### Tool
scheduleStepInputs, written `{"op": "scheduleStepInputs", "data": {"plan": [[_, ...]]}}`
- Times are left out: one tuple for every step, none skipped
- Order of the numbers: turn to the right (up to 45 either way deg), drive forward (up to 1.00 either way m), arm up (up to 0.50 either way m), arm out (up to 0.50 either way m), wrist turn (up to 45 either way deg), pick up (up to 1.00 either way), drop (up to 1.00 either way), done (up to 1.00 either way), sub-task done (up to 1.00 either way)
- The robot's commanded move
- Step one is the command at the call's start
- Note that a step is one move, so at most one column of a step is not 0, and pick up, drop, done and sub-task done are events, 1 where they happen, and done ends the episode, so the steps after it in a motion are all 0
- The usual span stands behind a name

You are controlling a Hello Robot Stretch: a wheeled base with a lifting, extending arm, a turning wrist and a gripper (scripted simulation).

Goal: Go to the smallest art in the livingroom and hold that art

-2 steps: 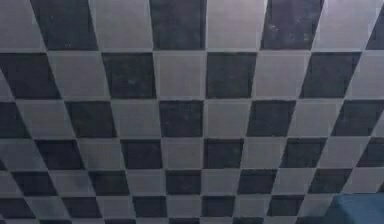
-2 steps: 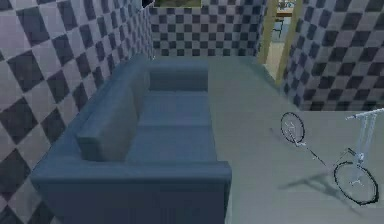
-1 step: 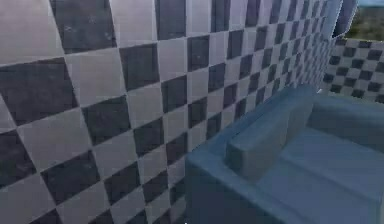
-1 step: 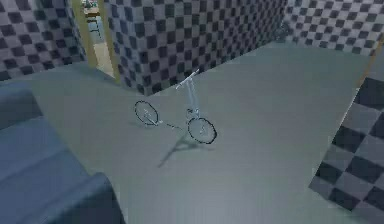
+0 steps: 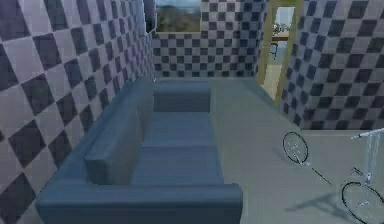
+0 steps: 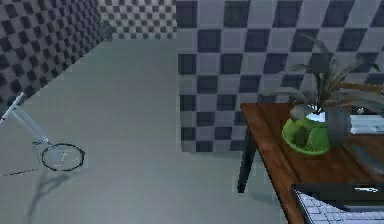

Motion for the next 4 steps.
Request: {"op": "scheduleStepInputs", "data": {"plan": [[42.0, 0.00, 0.00, 0.00, 0.0, 0.00, 0.00, 0.00, 0.00], [0.0, 0.20, 0.00, 0.00, 0.0, 0.00, 0.00, 0.00, 0.00], [45.0, 0.00, 0.00, 0.00, 0.0, 0.00, 0.00, 0.00, 0.00], [45.0, 0.00, 0.00, 0.00, 0.0, 0.00, 0.00, 0.00, 0.00]]}}
